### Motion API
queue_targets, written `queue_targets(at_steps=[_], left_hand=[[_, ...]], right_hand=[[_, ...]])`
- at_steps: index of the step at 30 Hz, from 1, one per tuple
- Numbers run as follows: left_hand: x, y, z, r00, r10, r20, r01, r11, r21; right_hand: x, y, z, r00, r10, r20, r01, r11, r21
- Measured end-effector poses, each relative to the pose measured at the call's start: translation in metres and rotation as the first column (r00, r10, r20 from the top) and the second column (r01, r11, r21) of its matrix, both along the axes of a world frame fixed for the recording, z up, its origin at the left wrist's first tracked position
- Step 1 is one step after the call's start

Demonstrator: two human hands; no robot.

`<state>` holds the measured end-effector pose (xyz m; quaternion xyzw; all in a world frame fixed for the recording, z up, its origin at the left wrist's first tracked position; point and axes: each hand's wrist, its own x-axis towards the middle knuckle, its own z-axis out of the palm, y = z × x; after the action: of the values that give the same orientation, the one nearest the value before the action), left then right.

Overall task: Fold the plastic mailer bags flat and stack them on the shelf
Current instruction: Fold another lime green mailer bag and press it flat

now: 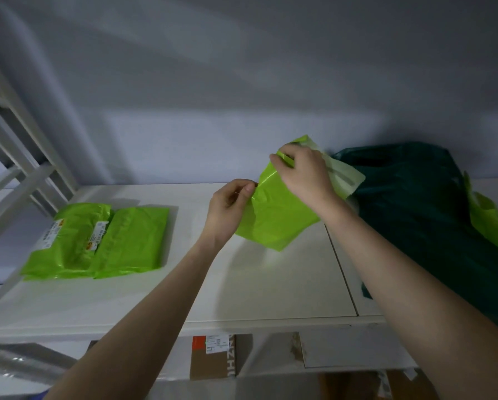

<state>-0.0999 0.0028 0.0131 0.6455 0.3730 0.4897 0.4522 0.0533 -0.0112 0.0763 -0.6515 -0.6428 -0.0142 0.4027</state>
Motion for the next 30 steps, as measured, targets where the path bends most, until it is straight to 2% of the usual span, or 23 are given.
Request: queue_targets(at_steps=[9,13,16,19,23,25,27,28,30], left_hand=[[0.004,-0.006,0.004,0.999,0.008,-0.045,-0.011,0.997,-0.074],[0.006,-0.010,0.011,0.995,-0.099,0.028,0.103,0.960,-0.261],[0.008,-0.009,0.008,0.985,-0.165,-0.055,0.144,0.953,-0.266],[0.009,-0.006,0.006,0.997,-0.080,-0.020,0.072,0.963,-0.259],[0.002,0.001,0.004,0.998,-0.007,0.063,0.025,0.958,-0.286],[-0.004,0.006,0.002,0.995,0.050,0.091,-0.019,0.950,-0.312],[-0.007,0.010,0.000,0.986,0.094,0.137,-0.044,0.942,-0.332],[-0.009,0.011,0.000,0.981,0.107,0.161,-0.048,0.941,-0.336],[-0.010,0.014,0.000,0.972,0.130,0.195,-0.057,0.939,-0.340]], right_hand=[[0.005,-0.002,0.000,0.996,-0.079,0.038,0.078,0.996,0.032],[-0.001,-0.002,0.005,0.994,-0.061,0.086,0.056,0.997,0.059],[-0.003,-0.004,0.009,0.998,-0.036,0.057,0.031,0.996,0.078],[-0.002,-0.007,0.004,1.000,-0.007,-0.008,0.008,0.985,0.172],[0.016,-0.007,-0.009,0.992,-0.124,0.029,0.109,0.945,0.309],[0.028,-0.009,-0.018,0.986,-0.164,-0.006,0.158,0.938,0.310],[0.038,-0.010,-0.028,0.979,-0.169,-0.114,0.193,0.950,0.246],[0.039,-0.013,-0.030,0.963,-0.135,-0.231,0.177,0.969,0.171],[0.038,-0.014,-0.037,0.873,-0.106,-0.476,0.100,0.994,-0.037]])
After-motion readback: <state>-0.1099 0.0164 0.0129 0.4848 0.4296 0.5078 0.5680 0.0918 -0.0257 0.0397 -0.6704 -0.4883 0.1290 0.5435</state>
